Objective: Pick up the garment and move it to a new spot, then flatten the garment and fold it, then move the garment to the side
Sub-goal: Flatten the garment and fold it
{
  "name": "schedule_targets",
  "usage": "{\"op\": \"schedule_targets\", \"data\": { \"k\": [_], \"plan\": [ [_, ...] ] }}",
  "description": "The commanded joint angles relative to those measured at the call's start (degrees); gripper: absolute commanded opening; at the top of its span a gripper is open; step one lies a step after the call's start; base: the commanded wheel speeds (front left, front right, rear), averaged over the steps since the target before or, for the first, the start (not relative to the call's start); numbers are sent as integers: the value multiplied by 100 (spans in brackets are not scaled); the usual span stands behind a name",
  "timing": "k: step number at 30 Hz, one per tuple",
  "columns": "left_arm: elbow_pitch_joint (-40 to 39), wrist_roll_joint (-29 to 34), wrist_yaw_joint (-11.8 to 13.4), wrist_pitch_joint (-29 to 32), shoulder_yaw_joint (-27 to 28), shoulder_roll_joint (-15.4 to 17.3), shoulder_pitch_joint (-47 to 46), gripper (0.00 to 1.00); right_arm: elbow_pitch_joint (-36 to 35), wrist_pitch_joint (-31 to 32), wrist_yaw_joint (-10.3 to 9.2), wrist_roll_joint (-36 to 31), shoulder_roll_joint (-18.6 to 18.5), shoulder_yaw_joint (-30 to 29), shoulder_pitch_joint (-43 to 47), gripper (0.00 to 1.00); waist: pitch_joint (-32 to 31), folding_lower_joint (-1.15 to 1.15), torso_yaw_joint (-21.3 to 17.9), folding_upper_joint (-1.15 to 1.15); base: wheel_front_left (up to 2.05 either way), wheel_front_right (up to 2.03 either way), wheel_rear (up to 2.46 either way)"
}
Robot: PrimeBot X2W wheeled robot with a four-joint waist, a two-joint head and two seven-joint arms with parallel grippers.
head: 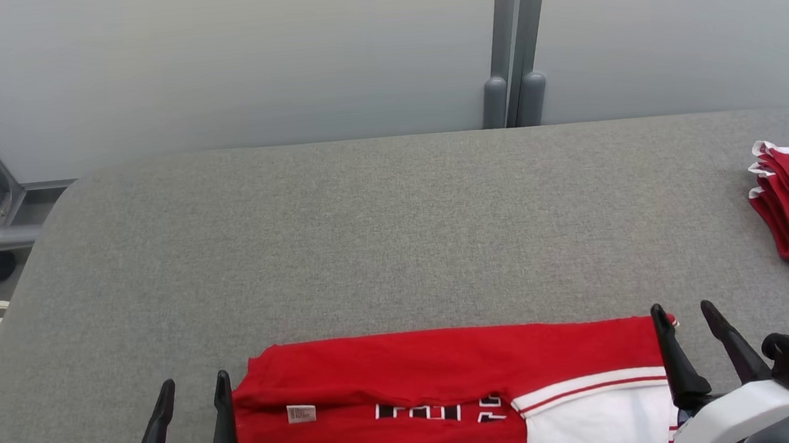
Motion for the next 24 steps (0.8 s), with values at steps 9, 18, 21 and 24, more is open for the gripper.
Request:
{"op": "schedule_targets", "data": {
  "k": [9,18,21,24],
  "plan": [
    [306,315,-204,-16,39,101,148,100,688,-804,0,-485,240,-352,-136,100,-166,0,78,0,0,0,0],
    [461,436,-300,-16,92,48,152,100,1028,-926,0,-489,266,-374,-244,100,-166,0,78,0,0,0,0],
    [462,463,-313,-16,104,23,155,100,1035,-956,0,-463,266,-333,-273,100,-153,0,62,0,0,0,0],
    [504,511,-337,-16,122,12,131,100,1054,-976,0,-441,266,-308,-294,100,-128,0,43,0,0,0,0]
  ]
}}
